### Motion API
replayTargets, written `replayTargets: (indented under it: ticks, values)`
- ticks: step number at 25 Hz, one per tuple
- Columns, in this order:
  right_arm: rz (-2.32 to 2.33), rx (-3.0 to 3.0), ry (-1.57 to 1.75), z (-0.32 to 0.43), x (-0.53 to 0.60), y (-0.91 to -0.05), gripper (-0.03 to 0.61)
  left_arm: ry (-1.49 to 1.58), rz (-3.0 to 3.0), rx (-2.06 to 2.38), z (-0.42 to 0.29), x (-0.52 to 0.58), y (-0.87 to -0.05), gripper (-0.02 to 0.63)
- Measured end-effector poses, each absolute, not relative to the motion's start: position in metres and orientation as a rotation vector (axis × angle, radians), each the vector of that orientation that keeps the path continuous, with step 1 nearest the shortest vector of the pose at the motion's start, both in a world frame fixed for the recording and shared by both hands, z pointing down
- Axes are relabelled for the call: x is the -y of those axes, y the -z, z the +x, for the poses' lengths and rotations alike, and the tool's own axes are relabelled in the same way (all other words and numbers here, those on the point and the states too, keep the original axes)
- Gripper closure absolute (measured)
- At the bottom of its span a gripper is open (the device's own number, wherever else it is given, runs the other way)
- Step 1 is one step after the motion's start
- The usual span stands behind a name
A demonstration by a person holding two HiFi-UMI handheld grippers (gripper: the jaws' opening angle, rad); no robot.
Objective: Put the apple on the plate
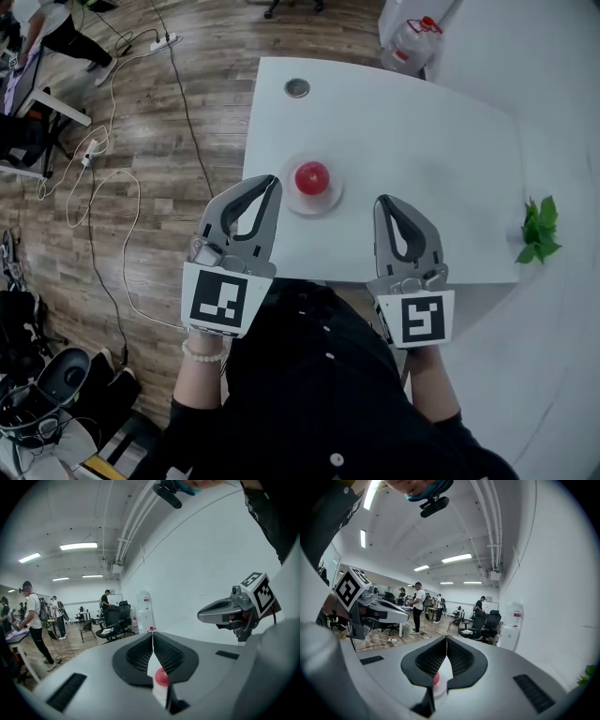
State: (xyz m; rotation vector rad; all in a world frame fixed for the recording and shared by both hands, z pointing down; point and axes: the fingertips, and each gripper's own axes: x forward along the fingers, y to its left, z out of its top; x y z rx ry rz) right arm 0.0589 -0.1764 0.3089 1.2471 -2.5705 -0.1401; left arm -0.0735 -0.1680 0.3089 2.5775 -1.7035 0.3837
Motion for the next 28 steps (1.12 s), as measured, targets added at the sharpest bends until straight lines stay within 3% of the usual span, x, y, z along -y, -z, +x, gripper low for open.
replayTargets:
  ticks: [28]
  values:
    - [1.18,2.574,0.187,0.047,0.172,-0.307,0.537,-0.416,2.628,1.661,-0.075,0.162,-0.319,0.595]
